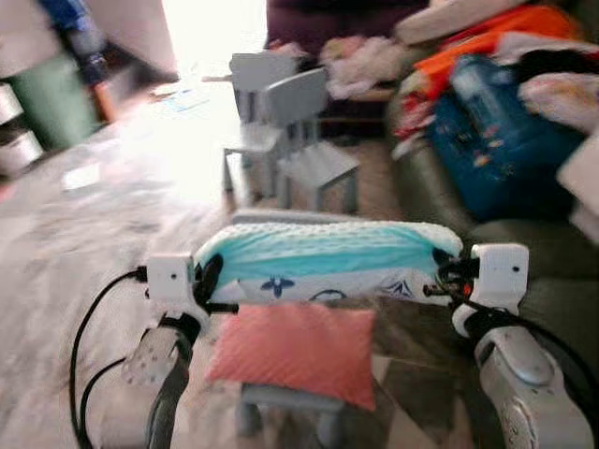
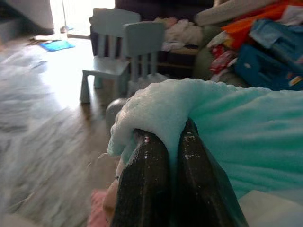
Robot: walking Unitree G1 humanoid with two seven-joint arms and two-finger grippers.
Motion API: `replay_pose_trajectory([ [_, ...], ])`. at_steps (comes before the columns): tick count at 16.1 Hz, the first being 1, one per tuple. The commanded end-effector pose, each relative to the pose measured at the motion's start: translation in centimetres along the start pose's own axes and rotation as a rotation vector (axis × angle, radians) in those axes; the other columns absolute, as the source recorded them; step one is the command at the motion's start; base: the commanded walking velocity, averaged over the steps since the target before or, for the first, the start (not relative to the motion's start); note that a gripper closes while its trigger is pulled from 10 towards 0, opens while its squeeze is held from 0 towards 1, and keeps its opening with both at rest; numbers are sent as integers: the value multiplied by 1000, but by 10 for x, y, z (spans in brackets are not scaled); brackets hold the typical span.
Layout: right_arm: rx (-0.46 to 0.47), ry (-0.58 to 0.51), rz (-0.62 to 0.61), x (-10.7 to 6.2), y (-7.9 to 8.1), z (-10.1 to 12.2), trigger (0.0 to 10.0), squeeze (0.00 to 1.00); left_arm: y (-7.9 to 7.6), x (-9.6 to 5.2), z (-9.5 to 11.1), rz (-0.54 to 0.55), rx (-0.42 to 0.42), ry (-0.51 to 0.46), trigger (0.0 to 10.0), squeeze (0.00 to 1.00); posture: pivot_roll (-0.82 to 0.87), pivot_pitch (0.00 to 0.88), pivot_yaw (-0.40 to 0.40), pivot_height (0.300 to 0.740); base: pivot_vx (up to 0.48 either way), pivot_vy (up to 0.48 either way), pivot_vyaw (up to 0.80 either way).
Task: Move the pillow to the sofa
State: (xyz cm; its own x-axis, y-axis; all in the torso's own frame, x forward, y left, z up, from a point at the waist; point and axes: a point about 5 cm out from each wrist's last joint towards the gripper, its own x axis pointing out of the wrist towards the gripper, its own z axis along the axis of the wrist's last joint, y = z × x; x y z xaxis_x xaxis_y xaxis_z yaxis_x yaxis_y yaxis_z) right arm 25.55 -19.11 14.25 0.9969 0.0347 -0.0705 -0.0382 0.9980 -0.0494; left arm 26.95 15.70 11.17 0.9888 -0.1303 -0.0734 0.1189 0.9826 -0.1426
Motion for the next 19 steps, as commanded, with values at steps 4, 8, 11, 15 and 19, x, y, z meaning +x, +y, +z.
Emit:
replay_pose_trajectory([
  [4, -9, -1, -49, -1, -9, 5, 10000, 0, 19, 6, 7, 102, -43, -1, 10000, 0, -173, 0, 19, 740, 0, 0, -764],
  [8, -7, 5, -49, -3, -10, 5, 10000, 0, 18, 7, 5, 114, -52, 15, 10000, 0, -180, 0, 19, 740, 0, 0, -767],
  [11, -12, 5, -46, -3, -9, 6, 10000, 0, 17, 6, 3, 109, -84, 28, 10000, 0, -183, 0, 17, 740, 0, 0, -773],
  [15, -23, -5, -34, -4, -8, 7, 10000, 0, 13, 6, 2, 80, -120, 38, 10000, 0, -185, 0, 17, 740, 0, 0, 0],
  [19, -25, -1, -36, -5, -8, 7, 10000, 0, 9, 5, 1, 59, -140, 54, 10000, 0, -187, 0, 19, 740, 0, 0, 0],
])
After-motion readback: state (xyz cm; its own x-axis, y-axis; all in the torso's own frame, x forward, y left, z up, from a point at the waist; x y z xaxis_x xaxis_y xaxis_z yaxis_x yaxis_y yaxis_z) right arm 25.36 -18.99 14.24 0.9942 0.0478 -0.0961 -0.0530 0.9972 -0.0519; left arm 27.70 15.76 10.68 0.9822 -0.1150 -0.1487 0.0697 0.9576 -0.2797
